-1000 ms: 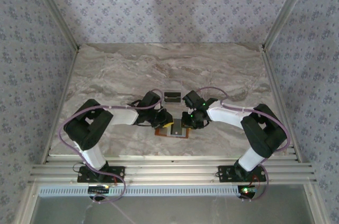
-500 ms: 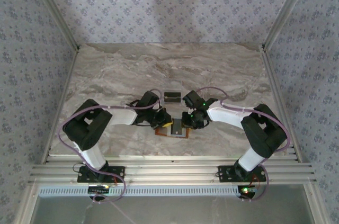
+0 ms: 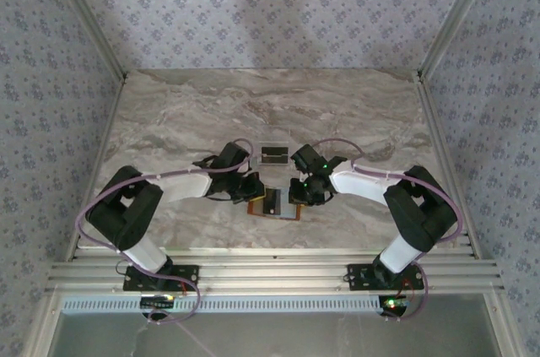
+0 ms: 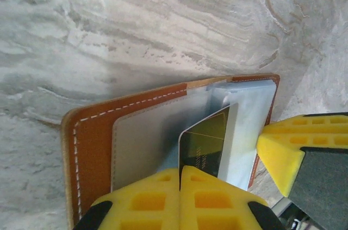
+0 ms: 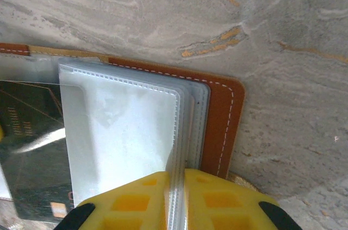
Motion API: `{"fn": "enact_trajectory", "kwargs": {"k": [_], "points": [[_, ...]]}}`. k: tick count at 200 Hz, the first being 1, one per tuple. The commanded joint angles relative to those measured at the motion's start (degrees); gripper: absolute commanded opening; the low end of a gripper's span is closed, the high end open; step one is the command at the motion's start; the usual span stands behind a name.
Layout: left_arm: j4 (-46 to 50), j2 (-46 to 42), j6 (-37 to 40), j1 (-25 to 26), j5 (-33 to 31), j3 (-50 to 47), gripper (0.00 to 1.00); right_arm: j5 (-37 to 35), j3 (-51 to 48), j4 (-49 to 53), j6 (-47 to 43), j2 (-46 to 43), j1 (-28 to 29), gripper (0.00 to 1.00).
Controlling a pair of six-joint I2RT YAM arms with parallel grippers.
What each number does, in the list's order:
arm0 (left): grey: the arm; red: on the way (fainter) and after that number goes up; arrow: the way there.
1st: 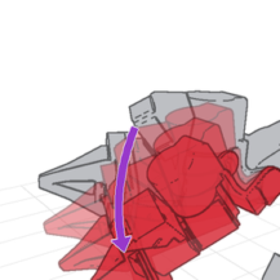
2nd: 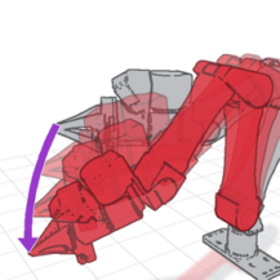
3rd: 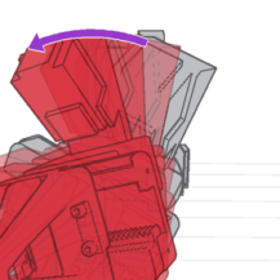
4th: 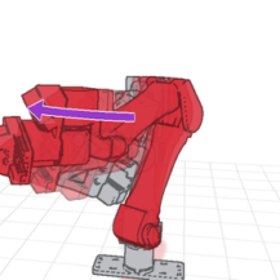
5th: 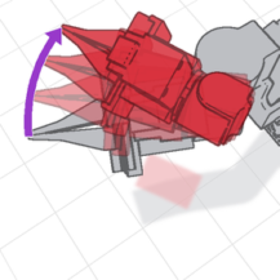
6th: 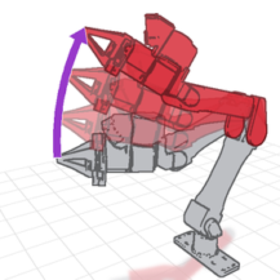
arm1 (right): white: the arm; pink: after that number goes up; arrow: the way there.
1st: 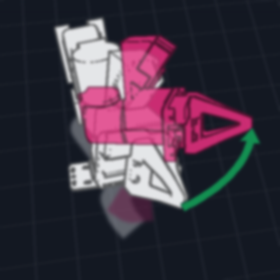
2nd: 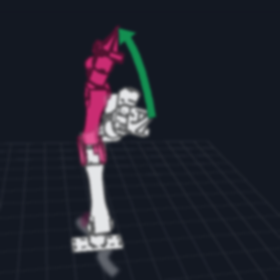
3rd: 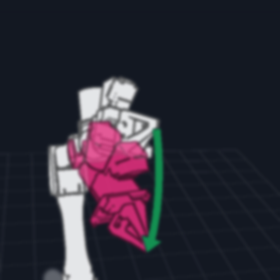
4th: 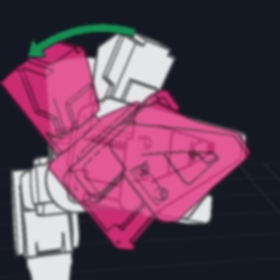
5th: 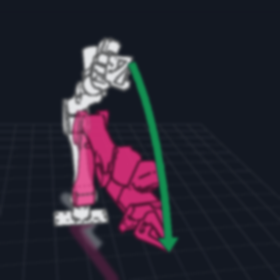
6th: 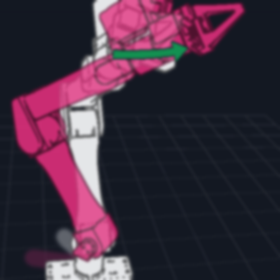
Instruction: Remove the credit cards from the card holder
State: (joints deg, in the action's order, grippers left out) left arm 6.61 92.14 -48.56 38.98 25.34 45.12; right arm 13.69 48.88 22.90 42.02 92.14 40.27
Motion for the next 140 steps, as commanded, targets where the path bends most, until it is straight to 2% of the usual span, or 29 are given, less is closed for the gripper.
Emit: {"fn": "enact_trajectory", "kwargs": {"k": [1,84,140], "points": [[8.4,-3.1,7.6,-0.2,-2.7,2.9,0.06,-1.6,-0.5,3.7,-0.8,-0.1,0.4,0.17],[26.1,-7.9,29.2,-0.2,-5.3,14.7,0.01,-1.8,0.7,5.6,-1.6,-2.0,0.4,0.17],[37.2,-6.1,40.7,-0.2,-14.0,26.0,0.0,-2.3,2.4,8.2,-2.6,-4.1,0.4,0.17]]}}
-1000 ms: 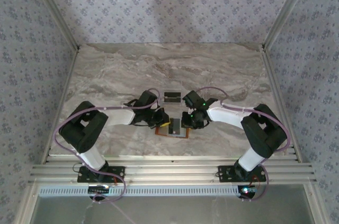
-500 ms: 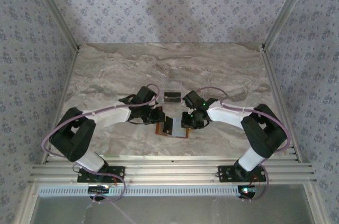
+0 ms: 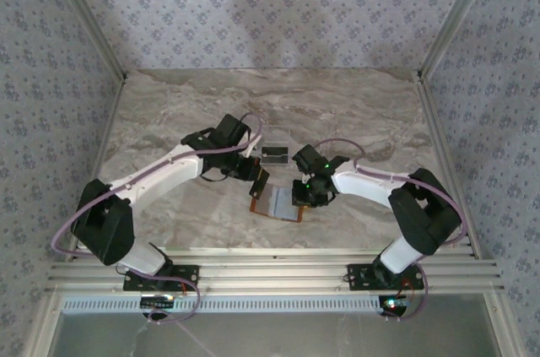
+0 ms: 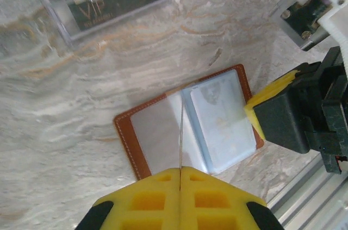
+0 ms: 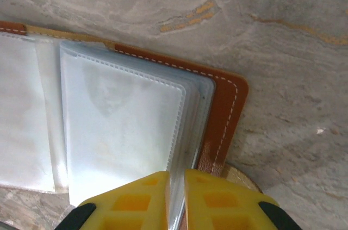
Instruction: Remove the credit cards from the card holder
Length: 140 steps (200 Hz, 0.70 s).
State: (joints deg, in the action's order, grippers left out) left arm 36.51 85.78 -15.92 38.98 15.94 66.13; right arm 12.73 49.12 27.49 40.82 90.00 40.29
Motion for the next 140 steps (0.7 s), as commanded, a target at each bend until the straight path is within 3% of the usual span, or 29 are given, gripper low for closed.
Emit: {"fn": "enact_trajectory", "kwargs": {"k": [1,42,140], "points": [[7.4,0.3,8.3,-0.3,-4.6,5.2,0.0,-1.3,2.2,3.7,-1.4,-2.0,0.4,0.17],[10.2,3.3,18.0,-0.2,-6.1,11.6,0.0,-1.7,3.7,6.6,-2.0,-5.1,0.2,0.17],[18.0,14.6,63.5,2.8,-0.9,26.5,0.0,-3.9,2.9,12.9,-4.3,-14.3,-6.5,0.18]]}}
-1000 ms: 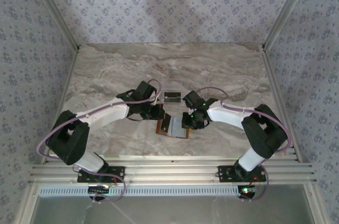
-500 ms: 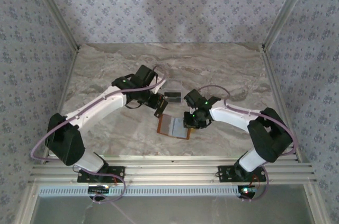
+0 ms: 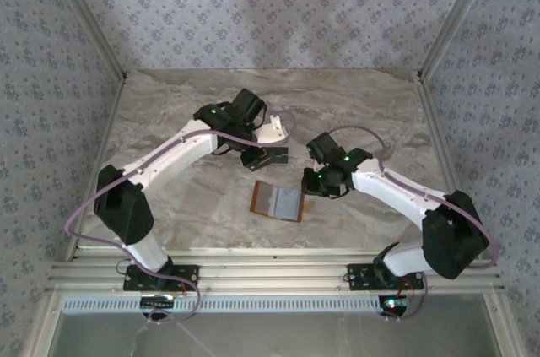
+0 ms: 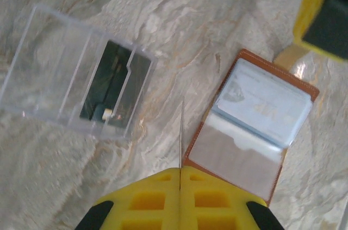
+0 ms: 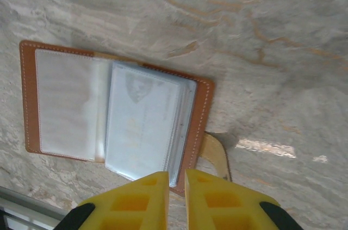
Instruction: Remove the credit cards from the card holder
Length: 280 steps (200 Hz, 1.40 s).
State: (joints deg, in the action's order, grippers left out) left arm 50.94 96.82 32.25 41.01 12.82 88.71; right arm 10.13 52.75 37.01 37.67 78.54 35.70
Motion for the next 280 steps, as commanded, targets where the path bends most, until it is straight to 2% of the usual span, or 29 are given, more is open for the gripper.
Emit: {"fn": "enact_trajectory", "kwargs": {"k": [1,29,72,147,280], "points": [[3.7,3.8,15.7,0.8,2.3,4.2,0.0,-1.2,-0.7,3.5,-1.1,-3.0,-2.0,0.18],[8.6,11.2,22.1,1.1,1.9,13.3,0.0,-1.3,-1.6,4.3,-1.1,-5.3,-4.0,0.18],[14.0,21.6,26.8,1.3,-3.2,27.4,0.0,-0.8,-4.2,3.9,-1.2,-7.3,-5.7,0.18],[21.5,31.7,29.1,1.0,-5.0,41.3,0.0,-0.2,-5.8,3.6,-1.1,-8.3,-7.4,0.19],[26.4,40.0,25.3,-0.2,-8.2,49.7,0.0,1.0,-6.4,2.0,-1.1,-7.3,-8.1,0.19]]}}
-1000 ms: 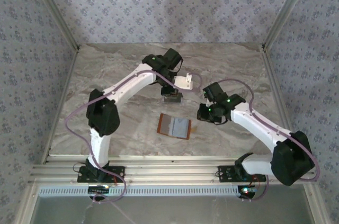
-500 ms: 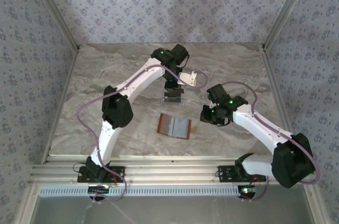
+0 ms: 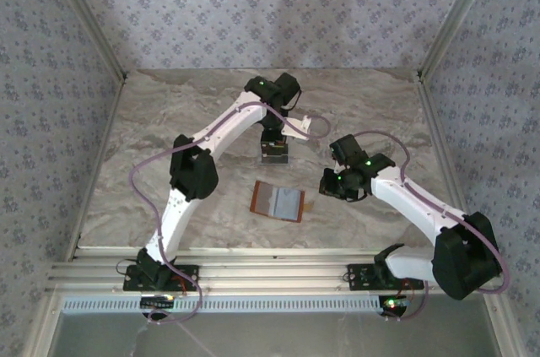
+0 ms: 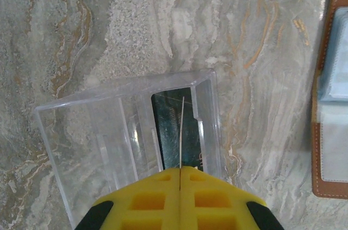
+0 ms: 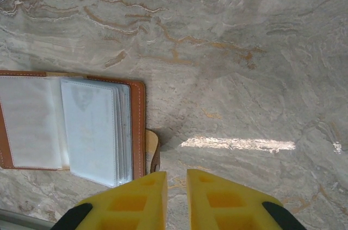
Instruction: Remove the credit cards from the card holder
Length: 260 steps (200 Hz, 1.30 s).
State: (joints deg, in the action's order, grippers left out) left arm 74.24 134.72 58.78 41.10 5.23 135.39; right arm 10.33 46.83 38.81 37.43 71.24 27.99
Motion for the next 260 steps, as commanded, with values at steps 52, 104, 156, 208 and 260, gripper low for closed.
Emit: {"fn": "enact_trajectory", "kwargs": {"k": [52,104,156,208,260], "points": [[5.7,4.8,-4.1,-0.4,0.6,7.0,0.0,1.0,-0.6,-0.2,-0.9,0.6,-0.5,0.19],[6.1,6.1,-7.1,-0.4,2.0,8.0,0.0,1.1,-0.8,-1.1,-0.9,1.1,-0.4,0.2],[6.3,7.7,-9.0,-0.5,3.5,8.9,0.0,1.3,-0.8,-2.1,-0.9,1.6,-0.4,0.2],[6.4,9.3,-9.5,-0.7,3.1,10.2,0.16,1.3,-1.6,-2.5,-0.9,1.3,-0.4,0.2],[4.8,9.1,-9.3,-0.8,1.7,12.1,0.3,1.0,-1.4,-2.2,-0.9,0.7,-0.2,0.2]]}}
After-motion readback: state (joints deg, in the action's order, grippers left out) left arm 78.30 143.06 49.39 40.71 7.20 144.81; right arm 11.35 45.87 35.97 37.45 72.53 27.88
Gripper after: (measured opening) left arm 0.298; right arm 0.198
